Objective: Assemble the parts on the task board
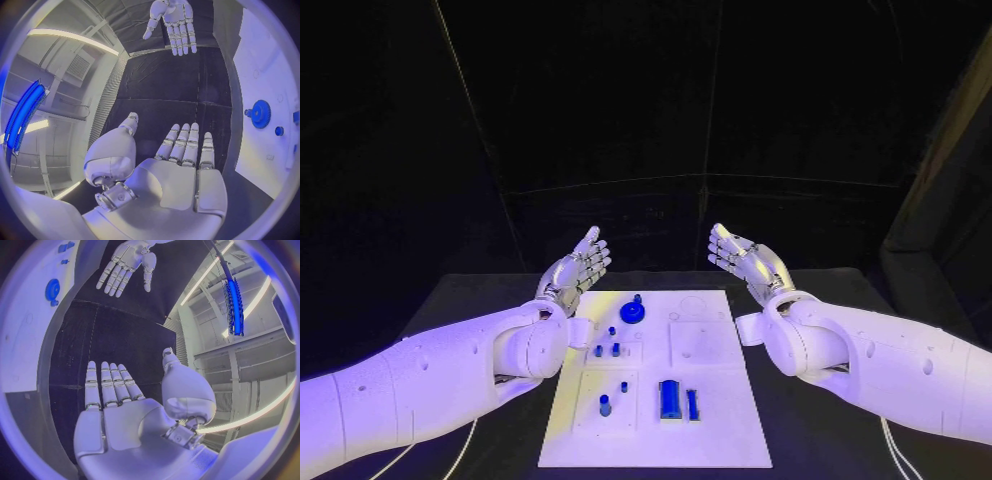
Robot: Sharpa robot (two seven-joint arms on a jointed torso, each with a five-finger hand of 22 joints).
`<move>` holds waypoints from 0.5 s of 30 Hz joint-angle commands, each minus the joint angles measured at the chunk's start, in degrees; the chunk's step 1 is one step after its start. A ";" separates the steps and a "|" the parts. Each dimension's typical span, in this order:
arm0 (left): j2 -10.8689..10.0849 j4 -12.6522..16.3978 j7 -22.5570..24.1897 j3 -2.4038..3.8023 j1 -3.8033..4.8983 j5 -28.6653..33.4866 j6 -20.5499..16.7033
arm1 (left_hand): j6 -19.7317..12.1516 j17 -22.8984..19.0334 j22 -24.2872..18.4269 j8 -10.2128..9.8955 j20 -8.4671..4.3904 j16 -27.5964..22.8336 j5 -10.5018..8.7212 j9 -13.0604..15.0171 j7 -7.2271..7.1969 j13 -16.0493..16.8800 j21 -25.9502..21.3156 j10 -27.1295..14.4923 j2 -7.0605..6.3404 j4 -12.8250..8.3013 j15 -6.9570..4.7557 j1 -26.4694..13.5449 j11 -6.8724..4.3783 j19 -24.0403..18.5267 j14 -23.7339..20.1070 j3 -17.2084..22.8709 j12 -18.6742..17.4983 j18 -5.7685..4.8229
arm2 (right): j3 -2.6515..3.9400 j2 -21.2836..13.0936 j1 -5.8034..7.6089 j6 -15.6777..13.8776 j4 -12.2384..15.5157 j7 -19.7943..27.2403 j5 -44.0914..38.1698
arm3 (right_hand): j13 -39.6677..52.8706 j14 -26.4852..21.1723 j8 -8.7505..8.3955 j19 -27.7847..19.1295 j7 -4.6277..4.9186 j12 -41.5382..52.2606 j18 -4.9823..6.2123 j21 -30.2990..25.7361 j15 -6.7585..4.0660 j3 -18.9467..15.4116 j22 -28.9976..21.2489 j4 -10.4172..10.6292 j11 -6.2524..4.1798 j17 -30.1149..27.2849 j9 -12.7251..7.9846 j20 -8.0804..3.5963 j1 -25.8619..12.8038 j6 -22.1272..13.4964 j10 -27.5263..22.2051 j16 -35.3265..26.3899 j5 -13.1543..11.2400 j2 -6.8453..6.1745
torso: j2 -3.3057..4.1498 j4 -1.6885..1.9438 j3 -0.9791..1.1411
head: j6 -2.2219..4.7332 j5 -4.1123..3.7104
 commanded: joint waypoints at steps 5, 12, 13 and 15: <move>-2.71 8.17 3.02 2.42 -1.31 -6.86 -16.40 | -10.97 -0.24 -6.18 -0.45 -3.31 -6.05 -0.44 -0.20 -2.35 -0.23 -0.48 -11.11 0.09 0.39 -2.34 -13.96 -3.15 -4.68 -9.81 -3.11 -0.63 -5.81 | 0.02 -2.44 -0.14 -11.84 7.53 2.85 9.08 | -1.15 -12.40 -0.44 -11.61 -4.82 -0.41 -2.61 -2.17 -0.70 0.10 -1.68 -0.52 -1.84 -3.22 -0.60 -6.21 -16.42 -11.21 -12.18 -0.48 -1.03 -0.05 | 0.32 0.28 0.02 | 0.07 0.00; -3.70 10.93 3.40 3.32 -1.84 -7.99 -19.49 | -14.71 -0.24 -6.18 -0.45 -7.53 -6.05 -0.44 -0.20 -2.35 -0.23 -0.48 -14.86 0.09 0.39 -2.34 -18.73 -3.15 -6.42 -13.16 -7.31 -0.63 -5.81 | 0.01 -3.01 -0.21 -13.16 9.21 3.08 10.08 | -1.15 -16.60 -0.44 -15.64 -4.82 -0.41 -6.63 -2.17 -0.70 0.10 -1.68 -0.52 -1.84 -3.22 -0.60 -6.21 -22.03 -15.03 -16.33 -0.48 -1.03 -0.05 | 0.32 0.28 0.02 | 0.07 0.00; -3.70 10.93 3.40 3.32 -1.84 -7.99 -19.49 | -15.12 -0.24 -6.18 -0.45 -7.53 -6.05 -0.44 -0.20 -2.35 -0.23 -0.48 -15.30 0.09 0.39 -2.34 -19.28 -3.15 -6.66 -13.54 -7.31 -0.63 -5.81 | 0.01 -3.01 -0.21 -13.16 9.21 3.08 10.08 | -1.15 -17.12 -0.44 -16.10 -4.82 -0.41 -6.63 -2.17 -0.70 0.10 -1.68 -0.52 -1.84 -3.22 -0.60 -6.21 -22.70 -15.50 -16.80 -0.48 -1.03 -0.05 | 0.32 0.28 0.02 | 0.07 0.00; -3.70 10.93 3.40 3.32 -1.84 -7.99 -19.49 | -15.86 -0.24 -6.18 -0.45 -7.53 -6.05 -0.44 -0.20 -2.35 -0.23 -0.48 -16.03 0.09 0.39 -2.34 -20.17 -3.15 -7.00 -14.22 -7.31 -0.63 -5.81 | 0.01 -3.01 -0.21 -13.16 9.21 3.08 10.08 | -1.15 -17.85 -0.44 -16.80 -4.82 -0.41 -6.63 -2.17 -0.70 0.10 -1.68 -0.52 -1.84 -3.22 -0.60 -6.21 -23.68 -16.16 -17.54 -0.48 -1.03 -0.05 | 0.32 0.28 0.02 | 0.07 0.00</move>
